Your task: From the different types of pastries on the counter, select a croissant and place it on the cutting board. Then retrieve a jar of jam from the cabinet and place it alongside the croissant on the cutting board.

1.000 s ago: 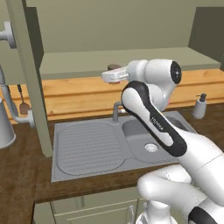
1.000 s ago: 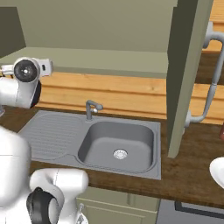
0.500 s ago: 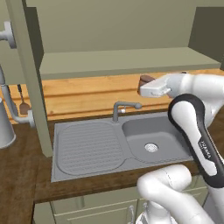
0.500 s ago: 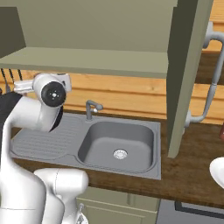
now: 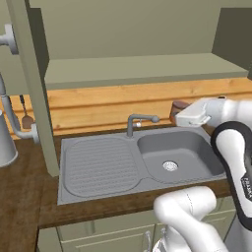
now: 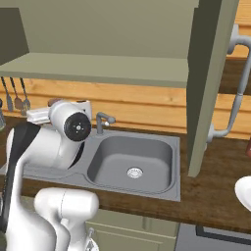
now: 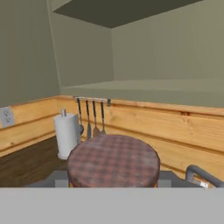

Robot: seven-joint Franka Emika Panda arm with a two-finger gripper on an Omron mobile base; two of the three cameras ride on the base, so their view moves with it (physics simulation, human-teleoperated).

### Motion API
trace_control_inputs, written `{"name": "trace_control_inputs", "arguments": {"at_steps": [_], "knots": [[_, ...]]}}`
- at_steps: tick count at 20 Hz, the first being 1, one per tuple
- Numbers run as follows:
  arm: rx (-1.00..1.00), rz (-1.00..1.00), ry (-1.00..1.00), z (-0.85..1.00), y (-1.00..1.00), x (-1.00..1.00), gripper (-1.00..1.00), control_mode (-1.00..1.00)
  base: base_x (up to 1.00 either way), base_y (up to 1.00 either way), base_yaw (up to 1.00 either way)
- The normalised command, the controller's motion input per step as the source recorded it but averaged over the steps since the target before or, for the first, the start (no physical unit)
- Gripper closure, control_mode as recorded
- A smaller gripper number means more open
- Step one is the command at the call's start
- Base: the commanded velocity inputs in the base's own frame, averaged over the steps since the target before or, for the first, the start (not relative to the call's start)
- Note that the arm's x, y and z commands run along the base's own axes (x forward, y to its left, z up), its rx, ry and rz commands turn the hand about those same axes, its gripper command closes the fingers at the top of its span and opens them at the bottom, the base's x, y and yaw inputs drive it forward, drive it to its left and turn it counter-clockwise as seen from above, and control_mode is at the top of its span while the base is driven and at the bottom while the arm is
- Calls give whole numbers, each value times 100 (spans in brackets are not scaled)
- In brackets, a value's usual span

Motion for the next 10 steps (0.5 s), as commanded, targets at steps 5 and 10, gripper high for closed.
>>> {"name": "trace_control_inputs", "arguments": {"at_steps": [5, 10], "knots": [[0, 0, 0, -15, 0, -8, 100, -100, 0, 0, 0], [-1, 0, 0, -13, 1, -26, 100, 100, -60, 14, 0]]}}
